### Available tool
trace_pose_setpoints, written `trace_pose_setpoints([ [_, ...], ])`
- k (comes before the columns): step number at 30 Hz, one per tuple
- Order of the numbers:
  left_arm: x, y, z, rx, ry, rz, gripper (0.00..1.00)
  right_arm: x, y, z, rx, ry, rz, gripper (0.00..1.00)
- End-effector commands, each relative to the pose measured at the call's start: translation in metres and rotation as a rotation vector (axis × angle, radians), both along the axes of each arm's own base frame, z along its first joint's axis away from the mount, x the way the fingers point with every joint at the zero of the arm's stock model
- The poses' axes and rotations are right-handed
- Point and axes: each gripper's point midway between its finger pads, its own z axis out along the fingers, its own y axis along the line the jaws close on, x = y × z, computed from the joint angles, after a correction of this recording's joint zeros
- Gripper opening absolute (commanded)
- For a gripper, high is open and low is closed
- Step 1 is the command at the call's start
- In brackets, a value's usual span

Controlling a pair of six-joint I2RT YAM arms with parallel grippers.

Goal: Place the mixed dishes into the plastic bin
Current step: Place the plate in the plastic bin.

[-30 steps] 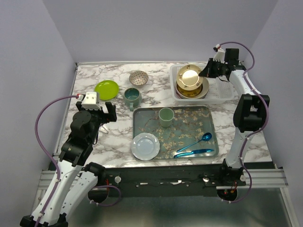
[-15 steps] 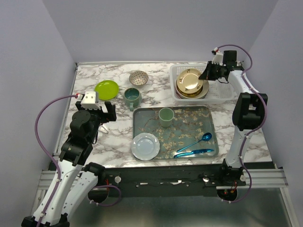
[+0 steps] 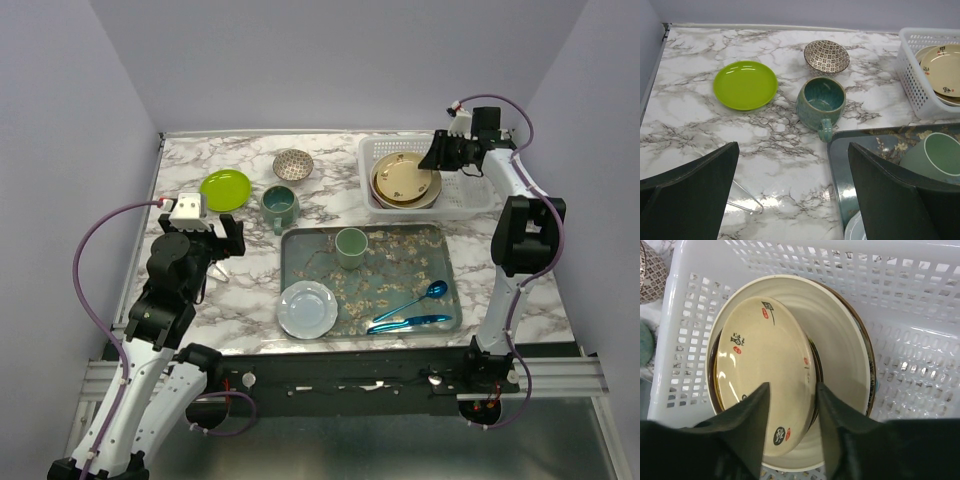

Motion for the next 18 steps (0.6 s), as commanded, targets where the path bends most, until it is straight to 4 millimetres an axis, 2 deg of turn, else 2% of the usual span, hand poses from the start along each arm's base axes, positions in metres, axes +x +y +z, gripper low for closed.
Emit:
trace_pose_setpoints([
  [1,0.001,-0.001,0.001,-0.014,-0.015,-0.007,0.99,-0.003,-0.013,0.013,-0.068,-0.040,-0.011,0.57],
  [3,0.002,-0.001,0.001,-0.018,-0.014,-0.007,0.99,-0.004,-0.016,0.020,-0.094,-0.062,-0.014,0.62],
  [8,0.002,0.000,0.002,-0.021,-0.015,-0.005,0.99,-0.017,-0.018,0.027,-0.118,-0.080,0.001,0.63],
  [9,0.002,0.000,0.001,-0.021,-0.014,-0.005,0.99,-0.021,-0.016,0.036,-0.117,-0.100,0.009,0.63],
  [11,0.002,-0.001,0.001,-0.024,-0.013,-0.006,0.99,-0.030,-0.012,0.036,-0.104,-0.102,0.030,0.63],
  [12,0.002,0.000,0.001,-0.024,-0.013,-0.004,0.99,-0.035,-0.011,0.047,-0.103,-0.128,0.041,0.63],
  [15,0.002,0.000,0.002,-0.042,-0.011,-0.001,0.99,-0.051,-0.002,0.049,-0.075,-0.149,0.093,0.63],
  [16,0.002,-0.001,0.002,-0.046,-0.010,-0.004,0.99,-0.056,0.001,0.062,-0.069,-0.180,0.105,0.63],
  [18,0.003,-0.001,0.002,-0.055,-0.005,-0.007,0.99,-0.067,0.008,0.065,-0.044,-0.190,0.145,0.63],
])
